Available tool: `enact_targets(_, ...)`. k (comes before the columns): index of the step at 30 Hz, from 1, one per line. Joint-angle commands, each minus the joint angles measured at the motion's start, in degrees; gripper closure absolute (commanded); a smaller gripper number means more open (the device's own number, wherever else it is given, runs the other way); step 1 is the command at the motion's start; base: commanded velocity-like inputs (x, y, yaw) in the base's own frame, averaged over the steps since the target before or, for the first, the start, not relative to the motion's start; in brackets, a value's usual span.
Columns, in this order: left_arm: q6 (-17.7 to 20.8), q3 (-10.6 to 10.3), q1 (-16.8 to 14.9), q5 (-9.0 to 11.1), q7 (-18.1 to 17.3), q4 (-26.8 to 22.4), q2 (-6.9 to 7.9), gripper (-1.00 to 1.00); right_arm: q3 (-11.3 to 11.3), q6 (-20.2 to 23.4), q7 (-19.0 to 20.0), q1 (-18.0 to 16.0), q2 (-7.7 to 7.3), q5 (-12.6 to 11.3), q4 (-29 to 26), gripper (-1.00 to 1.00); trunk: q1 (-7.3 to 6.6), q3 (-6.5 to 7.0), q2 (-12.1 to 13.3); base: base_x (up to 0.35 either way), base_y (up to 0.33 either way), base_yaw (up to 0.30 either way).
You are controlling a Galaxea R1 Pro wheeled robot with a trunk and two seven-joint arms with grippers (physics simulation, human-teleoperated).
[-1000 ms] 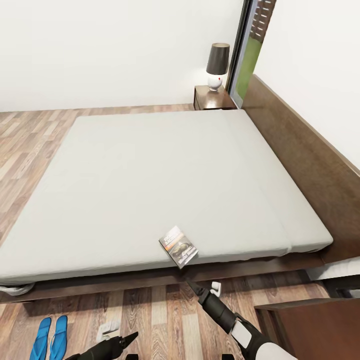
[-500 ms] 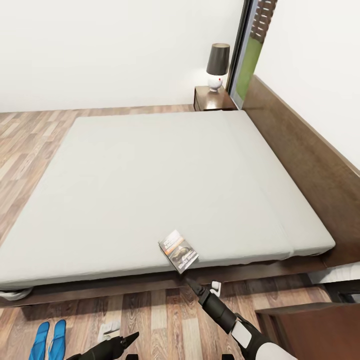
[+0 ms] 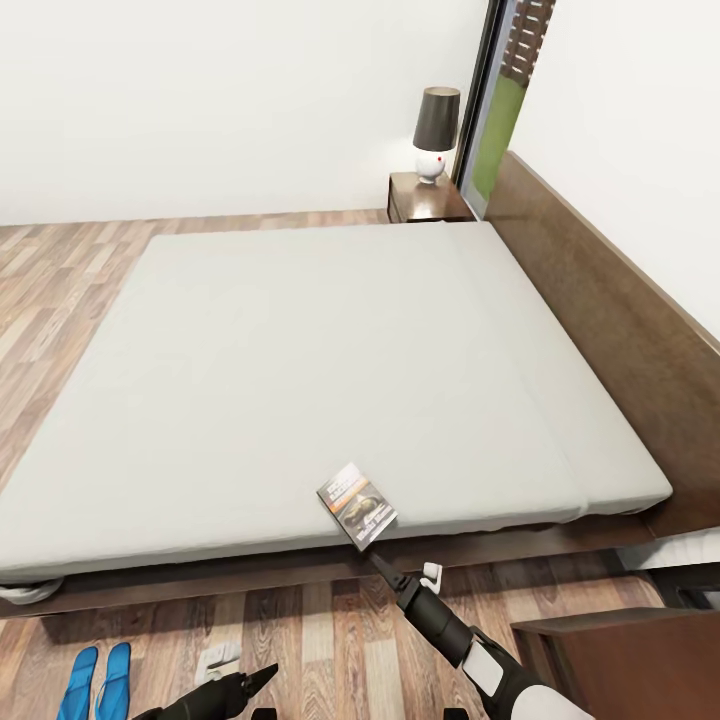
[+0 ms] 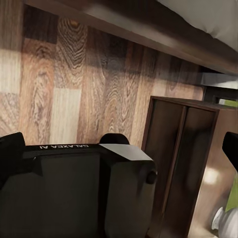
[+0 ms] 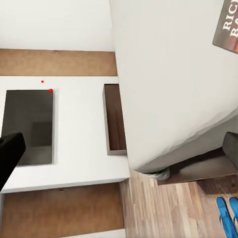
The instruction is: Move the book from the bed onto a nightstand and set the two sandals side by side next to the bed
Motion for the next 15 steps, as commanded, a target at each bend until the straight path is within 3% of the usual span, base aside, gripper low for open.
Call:
enact_targets(1,0.1,-0.5,0.0,0.6,-0.1,0.0,0.04,-1.0,0.3,0.4,0.1,0.0,0.0,-0.6,0.0,-1.0,0.01,-0.04,0.0,0.0,0.0,0.0)
enact_targets(15,0.1,-0.5,0.0,0.5,-0.2,0.0,0.04,-1.0,0.3,0.4,0.1,0.0,0.0,-0.6,0.0,-1.0,2.65,-2.2,-4.9,0.0,0.0,0.0)
